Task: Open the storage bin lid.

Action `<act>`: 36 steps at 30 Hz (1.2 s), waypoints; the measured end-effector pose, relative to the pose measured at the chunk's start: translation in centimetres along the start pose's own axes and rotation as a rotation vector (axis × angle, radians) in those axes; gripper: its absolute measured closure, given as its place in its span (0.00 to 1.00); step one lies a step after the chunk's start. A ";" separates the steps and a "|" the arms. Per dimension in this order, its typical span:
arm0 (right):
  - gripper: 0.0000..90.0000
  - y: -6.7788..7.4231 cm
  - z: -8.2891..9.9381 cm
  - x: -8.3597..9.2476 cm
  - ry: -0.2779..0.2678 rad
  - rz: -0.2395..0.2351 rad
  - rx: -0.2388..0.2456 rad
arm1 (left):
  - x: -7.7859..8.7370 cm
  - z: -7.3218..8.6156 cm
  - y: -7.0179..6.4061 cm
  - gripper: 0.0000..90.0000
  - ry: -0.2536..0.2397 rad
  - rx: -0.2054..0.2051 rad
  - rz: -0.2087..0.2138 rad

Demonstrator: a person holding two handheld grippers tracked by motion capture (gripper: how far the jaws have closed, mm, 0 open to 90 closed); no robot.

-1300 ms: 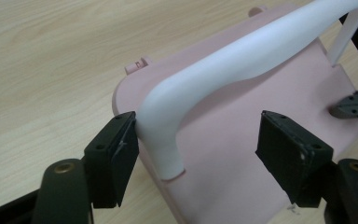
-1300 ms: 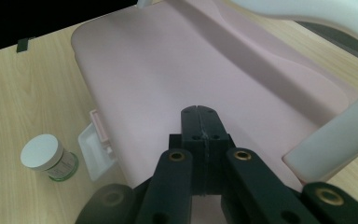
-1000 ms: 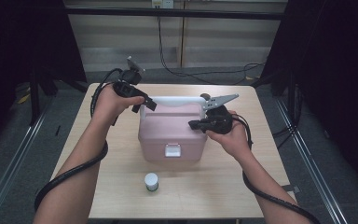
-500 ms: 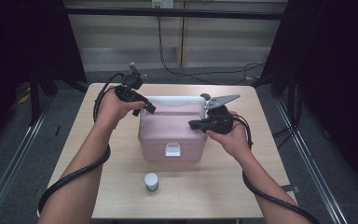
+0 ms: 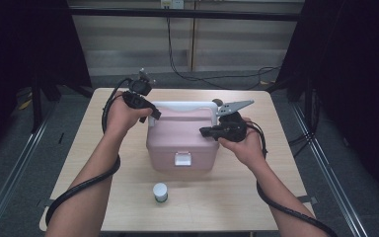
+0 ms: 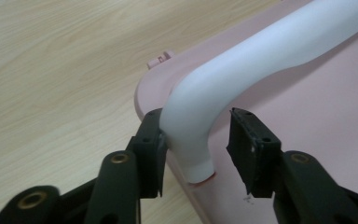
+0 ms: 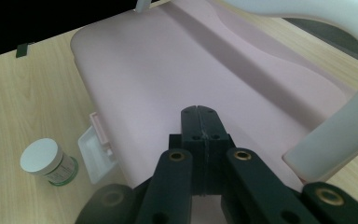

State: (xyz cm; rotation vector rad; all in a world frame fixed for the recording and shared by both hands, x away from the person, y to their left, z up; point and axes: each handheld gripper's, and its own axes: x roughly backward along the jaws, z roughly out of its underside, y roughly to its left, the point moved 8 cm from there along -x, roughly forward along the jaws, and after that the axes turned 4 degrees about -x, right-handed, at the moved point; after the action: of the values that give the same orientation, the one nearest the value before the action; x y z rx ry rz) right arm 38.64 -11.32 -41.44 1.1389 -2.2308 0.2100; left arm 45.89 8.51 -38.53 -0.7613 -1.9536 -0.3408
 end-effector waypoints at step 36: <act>1.00 -0.3 0.4 1.2 0.003 0.006 -0.008 | 1.0 0.0 0.1 0.78 0.029 0.000 0.031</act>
State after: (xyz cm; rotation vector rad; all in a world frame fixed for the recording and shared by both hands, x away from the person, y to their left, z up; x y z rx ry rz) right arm 38.19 -12.52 -41.10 1.1271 -2.2301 0.2048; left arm 45.61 8.99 -37.64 -0.7821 -1.9130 -0.3310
